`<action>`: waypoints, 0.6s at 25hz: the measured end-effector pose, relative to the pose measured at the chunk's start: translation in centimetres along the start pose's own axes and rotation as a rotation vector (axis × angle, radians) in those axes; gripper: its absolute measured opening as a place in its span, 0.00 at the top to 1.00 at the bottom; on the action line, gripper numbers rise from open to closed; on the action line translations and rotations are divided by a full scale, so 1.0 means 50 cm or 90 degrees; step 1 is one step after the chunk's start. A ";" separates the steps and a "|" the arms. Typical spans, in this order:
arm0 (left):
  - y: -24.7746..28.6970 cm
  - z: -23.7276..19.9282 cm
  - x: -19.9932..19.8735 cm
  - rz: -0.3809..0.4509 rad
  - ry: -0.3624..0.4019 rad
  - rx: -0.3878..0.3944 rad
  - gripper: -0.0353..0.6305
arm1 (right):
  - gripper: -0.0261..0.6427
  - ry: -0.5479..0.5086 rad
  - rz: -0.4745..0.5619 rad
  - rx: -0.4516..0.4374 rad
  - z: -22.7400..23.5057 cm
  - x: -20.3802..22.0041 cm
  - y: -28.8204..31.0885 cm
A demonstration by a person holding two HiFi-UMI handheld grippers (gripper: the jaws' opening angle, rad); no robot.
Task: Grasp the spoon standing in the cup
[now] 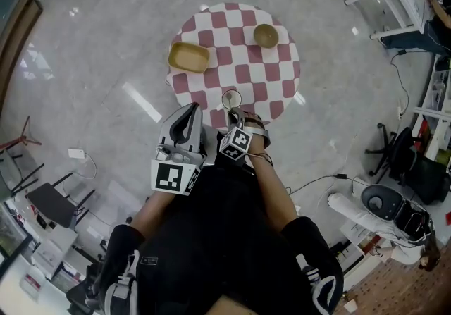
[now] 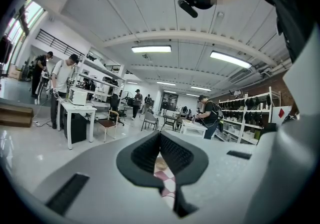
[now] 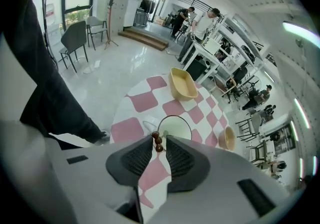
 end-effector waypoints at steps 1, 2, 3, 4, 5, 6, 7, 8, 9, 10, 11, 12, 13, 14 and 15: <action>-0.001 0.000 0.001 0.000 -0.001 0.000 0.93 | 0.82 0.002 0.003 0.004 0.002 -0.002 0.000; -0.001 0.001 0.002 -0.001 -0.001 0.000 0.93 | 0.84 0.002 0.006 0.006 0.003 -0.003 0.000; -0.001 0.001 0.004 -0.001 -0.001 0.000 0.93 | 0.85 0.000 0.007 0.008 0.004 -0.004 0.001; -0.001 0.002 0.005 -0.002 -0.001 0.001 0.93 | 0.85 -0.003 0.006 0.011 0.004 -0.003 0.002; -0.001 0.002 0.005 -0.001 0.000 0.003 0.93 | 0.86 -0.007 0.004 0.014 0.004 -0.002 0.002; -0.002 0.003 0.003 0.000 0.000 0.005 0.93 | 0.86 -0.009 0.003 0.018 0.004 -0.002 0.002; -0.004 0.004 0.002 0.002 0.001 0.006 0.93 | 0.86 -0.010 0.003 0.019 0.003 -0.002 0.000; -0.007 0.005 -0.001 0.004 0.001 0.008 0.93 | 0.86 -0.009 0.004 0.020 0.002 -0.004 -0.003; -0.010 0.005 -0.003 0.006 0.001 0.008 0.93 | 0.86 -0.007 0.006 0.022 0.001 -0.006 -0.006; -0.014 0.003 -0.005 0.007 0.000 0.009 0.93 | 0.86 -0.004 0.008 0.026 0.002 -0.008 -0.011; -0.018 0.001 -0.006 0.009 0.000 0.009 0.93 | 0.86 -0.001 0.009 0.030 0.003 -0.011 -0.016; -0.023 -0.002 -0.007 0.012 -0.001 0.010 0.93 | 0.86 0.002 0.011 0.035 0.005 -0.014 -0.021; -0.027 -0.004 -0.007 0.014 -0.002 0.012 0.93 | 0.86 0.006 0.012 0.042 0.007 -0.016 -0.027; -0.032 -0.006 -0.008 0.016 -0.002 0.014 0.93 | 0.87 0.011 0.014 0.050 0.010 -0.017 -0.034; -0.036 -0.008 -0.008 0.018 -0.003 0.017 0.93 | 0.87 0.017 0.017 0.058 0.012 -0.019 -0.043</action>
Point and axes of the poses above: the fingertips, and each gripper's own axes: y forward along the fingers, z to its right, x out of its underside, the point moved 2 cm from there along -y, backward along the fingers, and after that the axes turned 2 degrees about -x, right-handed, at the moved point
